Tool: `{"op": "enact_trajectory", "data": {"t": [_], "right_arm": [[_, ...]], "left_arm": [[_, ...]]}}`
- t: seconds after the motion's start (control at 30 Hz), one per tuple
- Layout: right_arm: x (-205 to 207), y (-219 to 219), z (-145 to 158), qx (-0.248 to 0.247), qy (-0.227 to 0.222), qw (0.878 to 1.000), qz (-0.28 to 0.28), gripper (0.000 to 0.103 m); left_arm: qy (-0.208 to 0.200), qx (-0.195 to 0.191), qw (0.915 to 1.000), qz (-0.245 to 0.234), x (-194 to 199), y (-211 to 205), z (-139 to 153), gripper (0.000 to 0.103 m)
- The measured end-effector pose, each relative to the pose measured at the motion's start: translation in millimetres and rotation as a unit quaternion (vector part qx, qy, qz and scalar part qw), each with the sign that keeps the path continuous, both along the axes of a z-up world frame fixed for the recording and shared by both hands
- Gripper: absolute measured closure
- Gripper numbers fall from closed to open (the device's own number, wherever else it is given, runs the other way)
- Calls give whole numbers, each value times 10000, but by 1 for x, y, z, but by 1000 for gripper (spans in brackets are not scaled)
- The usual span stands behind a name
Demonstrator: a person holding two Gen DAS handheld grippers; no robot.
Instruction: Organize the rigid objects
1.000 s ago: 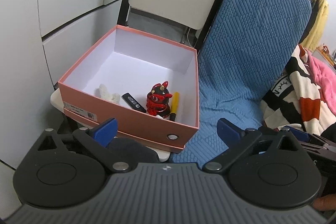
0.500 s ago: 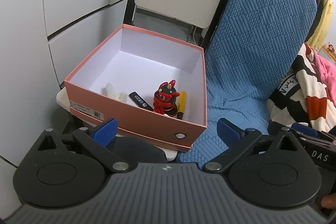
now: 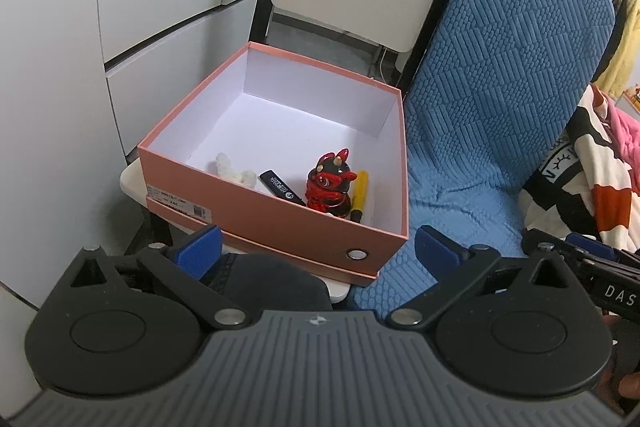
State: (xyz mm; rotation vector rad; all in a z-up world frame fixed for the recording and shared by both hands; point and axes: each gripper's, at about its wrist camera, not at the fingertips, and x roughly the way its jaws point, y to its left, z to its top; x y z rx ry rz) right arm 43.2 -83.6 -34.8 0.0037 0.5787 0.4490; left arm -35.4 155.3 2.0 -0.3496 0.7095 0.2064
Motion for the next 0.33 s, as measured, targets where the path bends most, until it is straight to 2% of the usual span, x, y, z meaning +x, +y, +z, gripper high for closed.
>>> {"op": "enact_trajectory", "data": {"t": [0.33], "right_arm": [[0, 0, 0, 17, 29, 10000, 13, 14]], "left_arm": [[-58, -11, 10000, -49, -1, 0, 1, 0]]}}
